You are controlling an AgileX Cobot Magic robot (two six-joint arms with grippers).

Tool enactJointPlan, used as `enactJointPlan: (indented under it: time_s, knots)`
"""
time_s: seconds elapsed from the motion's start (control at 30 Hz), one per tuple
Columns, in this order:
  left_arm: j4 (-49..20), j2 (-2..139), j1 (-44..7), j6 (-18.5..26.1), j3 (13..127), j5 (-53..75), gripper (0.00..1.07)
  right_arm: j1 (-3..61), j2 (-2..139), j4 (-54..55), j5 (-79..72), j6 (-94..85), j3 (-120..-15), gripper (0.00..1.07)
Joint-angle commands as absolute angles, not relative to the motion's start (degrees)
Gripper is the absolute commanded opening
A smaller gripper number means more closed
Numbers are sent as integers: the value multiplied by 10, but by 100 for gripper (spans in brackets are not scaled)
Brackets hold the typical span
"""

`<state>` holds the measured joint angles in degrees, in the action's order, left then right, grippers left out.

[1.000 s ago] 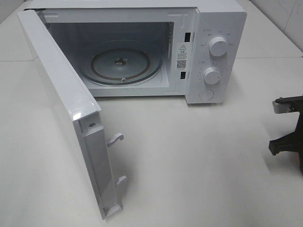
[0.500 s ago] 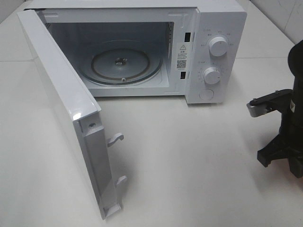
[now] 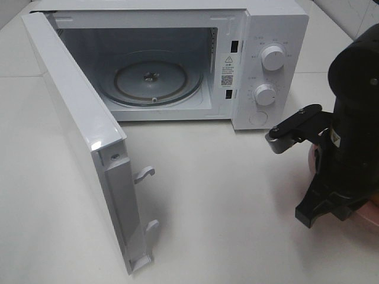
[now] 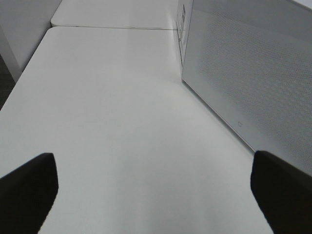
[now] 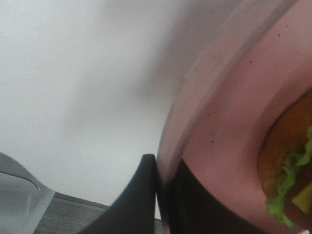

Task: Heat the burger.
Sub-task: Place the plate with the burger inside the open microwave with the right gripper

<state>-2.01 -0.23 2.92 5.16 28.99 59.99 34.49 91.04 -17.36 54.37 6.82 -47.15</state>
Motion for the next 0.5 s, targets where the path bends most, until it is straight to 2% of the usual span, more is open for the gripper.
enactJointPlan:
  time_s: [0.03, 0.07, 0.17, 0.23, 0.33, 0.4, 0.5]
  knots:
    - [-22, -14, 27, 49, 289, 600, 103, 381, 893, -206, 582, 60, -470, 0]
    - [-22, -14, 27, 49, 289, 600, 103, 405, 887, -211, 587, 53, -470, 0]
    - [-22, -14, 27, 49, 289, 600, 103, 417, 883, -213, 587, 50, -470, 0]
    - [-22, -14, 27, 49, 289, 600, 103, 457, 873, -222, 584, 21, -470, 0]
    - [-22, -14, 27, 49, 289, 600, 103, 467, 871, -222, 584, 13, -470, 0]
    - [-22, -14, 27, 49, 289, 600, 103, 506, 871, -222, 578, -36, -459, 0]
    - [-22, -14, 27, 49, 289, 600, 103, 531, 871, -223, 557, -58, -440, 0]
